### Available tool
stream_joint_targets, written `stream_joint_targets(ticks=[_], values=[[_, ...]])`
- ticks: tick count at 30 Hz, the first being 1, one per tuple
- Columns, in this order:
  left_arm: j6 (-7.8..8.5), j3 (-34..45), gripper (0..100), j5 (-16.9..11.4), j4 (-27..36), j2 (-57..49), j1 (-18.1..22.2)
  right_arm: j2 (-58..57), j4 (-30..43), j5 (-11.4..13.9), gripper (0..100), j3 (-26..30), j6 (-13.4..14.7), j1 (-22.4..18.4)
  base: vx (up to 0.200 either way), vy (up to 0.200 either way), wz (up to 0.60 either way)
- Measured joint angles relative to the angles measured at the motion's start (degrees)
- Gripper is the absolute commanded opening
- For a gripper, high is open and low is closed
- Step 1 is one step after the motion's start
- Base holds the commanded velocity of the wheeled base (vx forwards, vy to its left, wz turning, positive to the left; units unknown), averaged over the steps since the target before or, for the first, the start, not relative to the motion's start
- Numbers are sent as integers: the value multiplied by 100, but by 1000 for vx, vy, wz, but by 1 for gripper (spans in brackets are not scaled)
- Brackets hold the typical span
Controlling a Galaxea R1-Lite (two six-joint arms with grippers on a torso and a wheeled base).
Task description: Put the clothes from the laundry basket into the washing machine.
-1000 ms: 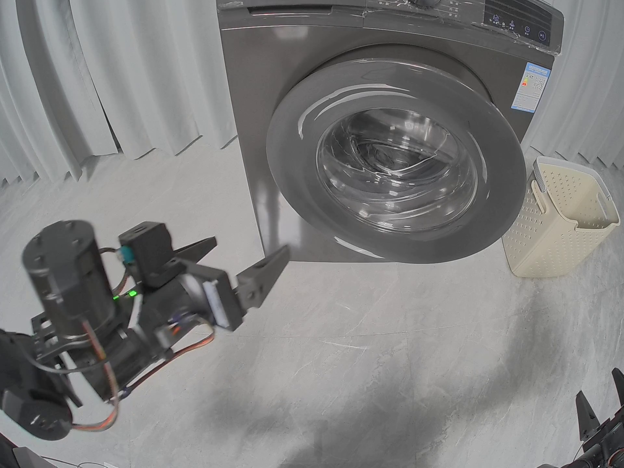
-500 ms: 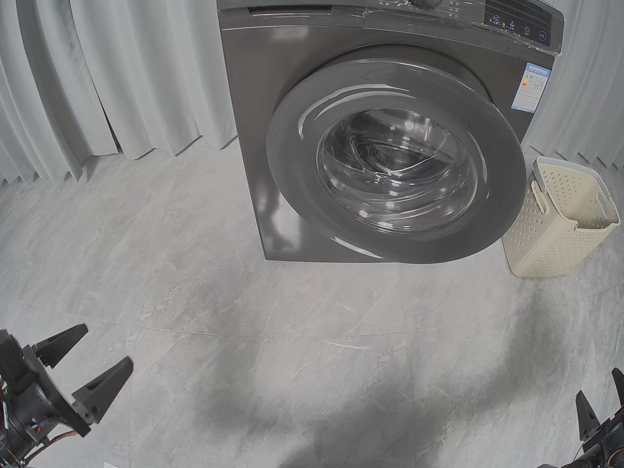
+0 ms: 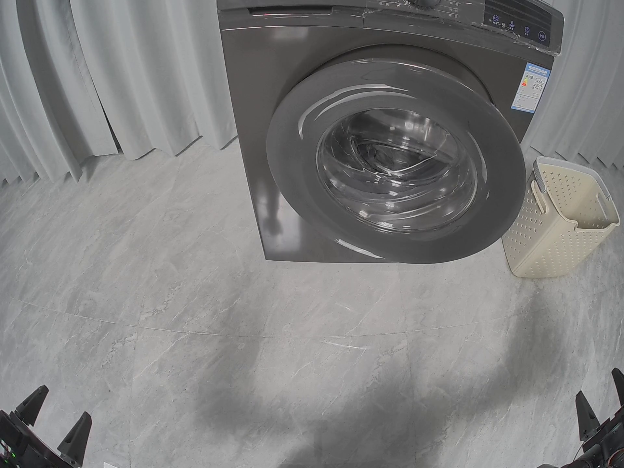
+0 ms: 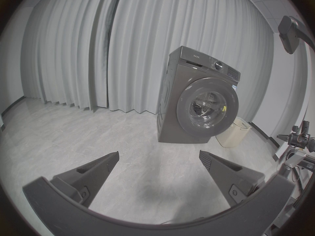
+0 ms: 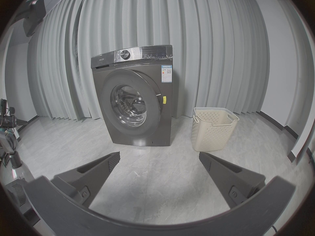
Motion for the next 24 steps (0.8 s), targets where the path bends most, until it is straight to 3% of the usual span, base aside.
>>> stream_joint_targets(ticks=[13,19,21,24], values=[[244,22,100,129,63,-411,540,0,2,2,100,0,0,0,0,0,0],[258,22,100,591,57,-433,780,0,0,2,100,0,0,0,0,0,0],[277,22,100,488,57,-438,828,0,0,2,100,0,0,0,0,0,0],[441,22,100,-20,176,-441,869,0,0,2,100,0,0,0,0,0,0]])
